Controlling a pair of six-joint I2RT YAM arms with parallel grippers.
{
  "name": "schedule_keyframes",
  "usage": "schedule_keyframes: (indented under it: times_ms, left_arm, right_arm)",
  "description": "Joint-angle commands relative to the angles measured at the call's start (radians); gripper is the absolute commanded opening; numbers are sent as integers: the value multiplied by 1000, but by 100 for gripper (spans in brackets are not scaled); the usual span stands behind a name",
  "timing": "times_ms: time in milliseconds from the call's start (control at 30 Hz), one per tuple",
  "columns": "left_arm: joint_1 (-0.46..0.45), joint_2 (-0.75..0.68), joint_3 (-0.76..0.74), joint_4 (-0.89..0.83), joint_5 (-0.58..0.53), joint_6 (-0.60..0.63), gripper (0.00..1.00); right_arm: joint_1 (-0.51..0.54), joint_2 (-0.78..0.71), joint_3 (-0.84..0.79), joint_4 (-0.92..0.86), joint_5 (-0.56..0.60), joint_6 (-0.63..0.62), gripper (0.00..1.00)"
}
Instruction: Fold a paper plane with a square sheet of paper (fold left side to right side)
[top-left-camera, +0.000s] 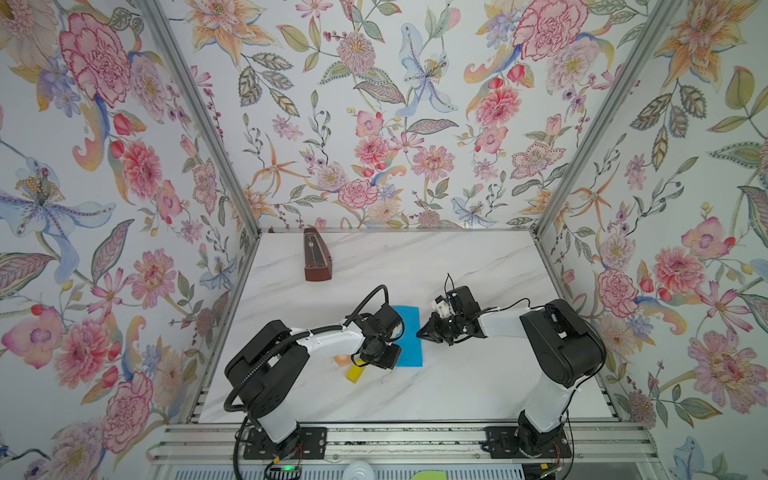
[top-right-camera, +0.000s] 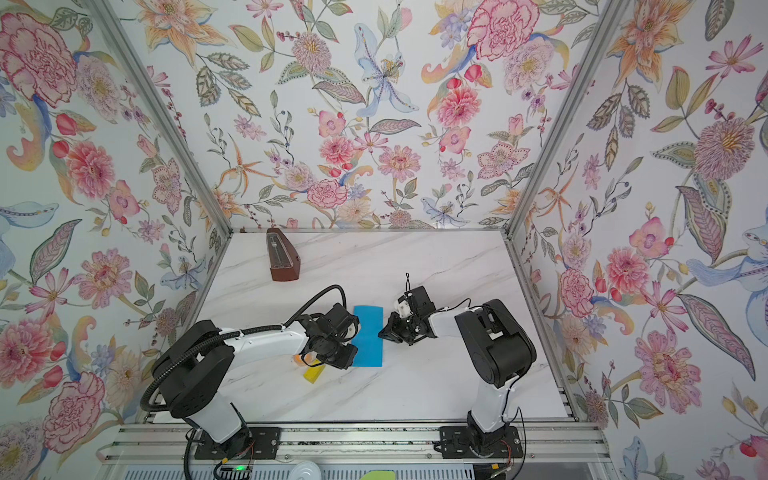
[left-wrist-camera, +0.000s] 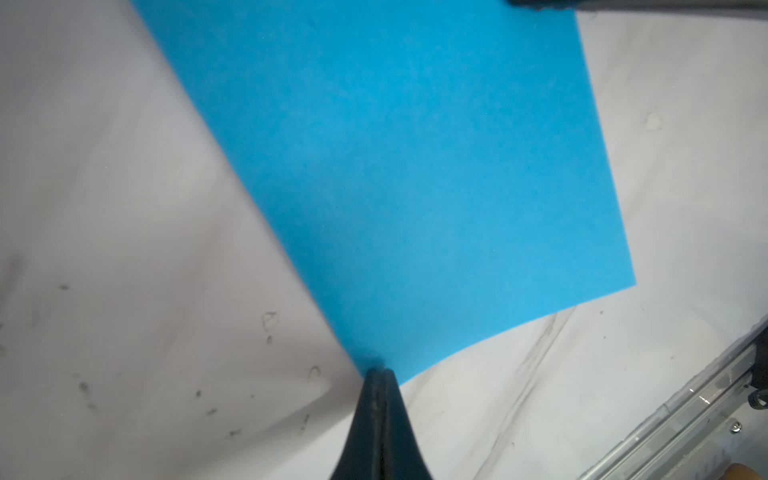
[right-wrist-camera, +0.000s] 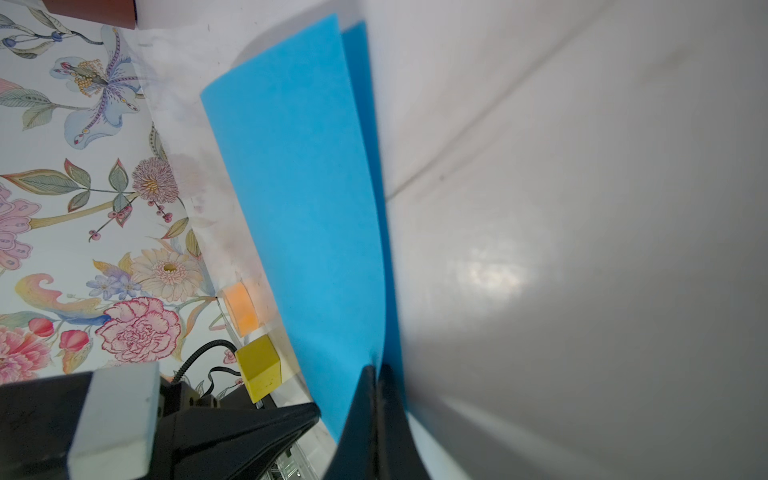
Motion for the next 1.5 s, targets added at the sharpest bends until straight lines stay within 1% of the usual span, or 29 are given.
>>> schedule_keyframes:
  times_ms: [0, 300, 433, 567, 667, 767, 933, 1000, 1100, 1200, 1333, 1467]
  left_arm:
    - [-3, 3, -59, -74, -36, 18, 0]
    - [10, -24, -77, -141, -121, 31, 0]
    - [11, -90, -36, -143, -178, 44, 0]
    - [2, -170, 8, -101, -182, 98, 0]
    - [-32, -187, 40, -69, -179, 146, 5]
    - [-82, -179, 61, -29, -179, 178, 11]
    - [-169, -137, 72, 42, -204, 200, 24]
    - [-203, -124, 77, 70, -241, 196, 30]
    - [-248, -60, 100, 70, -318, 203, 36]
    - [-268, -23, 119, 58, -380, 215, 40]
    - [-273, 26, 143, 52, -405, 235, 44]
    - [-276, 63, 168, 54, -420, 256, 45]
  right_arm:
    - [-10, 33, -27, -91, 90, -10, 0]
    - [-7, 24, -33, -87, 98, 9, 0]
    - [3, 10, -41, -84, 115, 64, 0]
    - [13, -4, -64, -32, 120, 153, 0]
    - [28, 0, -65, -19, 121, 218, 0]
    - [42, 7, -57, -14, 114, 257, 0]
    - [48, 13, -66, 16, 103, 302, 0]
    - [49, 21, -66, 15, 100, 301, 0]
    - [49, 27, -63, 13, 96, 301, 0]
    - [49, 28, -65, 11, 97, 301, 0]
    - [49, 31, -59, 10, 96, 299, 0]
    - [49, 35, -57, 13, 94, 298, 0]
